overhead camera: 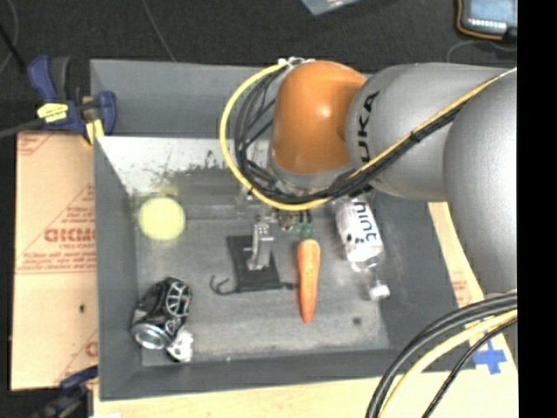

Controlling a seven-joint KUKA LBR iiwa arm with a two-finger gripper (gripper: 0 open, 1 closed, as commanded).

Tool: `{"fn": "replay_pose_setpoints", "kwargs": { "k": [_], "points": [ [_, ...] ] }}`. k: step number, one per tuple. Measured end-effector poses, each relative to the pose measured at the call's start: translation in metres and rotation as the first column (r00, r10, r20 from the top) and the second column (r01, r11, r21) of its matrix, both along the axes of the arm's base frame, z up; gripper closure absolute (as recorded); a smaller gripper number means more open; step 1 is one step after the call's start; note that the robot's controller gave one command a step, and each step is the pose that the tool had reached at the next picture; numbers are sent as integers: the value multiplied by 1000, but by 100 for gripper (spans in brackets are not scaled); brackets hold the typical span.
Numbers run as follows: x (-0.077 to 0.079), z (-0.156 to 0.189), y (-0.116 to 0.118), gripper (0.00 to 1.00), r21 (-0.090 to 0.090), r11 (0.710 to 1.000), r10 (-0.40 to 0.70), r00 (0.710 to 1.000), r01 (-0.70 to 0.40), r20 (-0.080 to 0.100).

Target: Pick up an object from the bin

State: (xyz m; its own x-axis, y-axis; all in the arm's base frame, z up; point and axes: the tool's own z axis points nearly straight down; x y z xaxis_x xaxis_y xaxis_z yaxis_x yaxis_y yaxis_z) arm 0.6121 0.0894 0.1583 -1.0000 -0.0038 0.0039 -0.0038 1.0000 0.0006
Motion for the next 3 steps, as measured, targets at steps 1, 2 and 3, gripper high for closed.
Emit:
{"fn": "replay_pose_setpoints", "kwargs": {
  "k": [1, 2, 3],
  "points": [
    [1, 5, 0, 0, 1, 1000, -2, 1000, 1, 7],
    [-12, -51, -20, 0, 2, 1000, -26, 1000, 26, 10],
    [-19, -45, -26, 0, -1, 997, 76, 997, -76, 2]
  ]
}}
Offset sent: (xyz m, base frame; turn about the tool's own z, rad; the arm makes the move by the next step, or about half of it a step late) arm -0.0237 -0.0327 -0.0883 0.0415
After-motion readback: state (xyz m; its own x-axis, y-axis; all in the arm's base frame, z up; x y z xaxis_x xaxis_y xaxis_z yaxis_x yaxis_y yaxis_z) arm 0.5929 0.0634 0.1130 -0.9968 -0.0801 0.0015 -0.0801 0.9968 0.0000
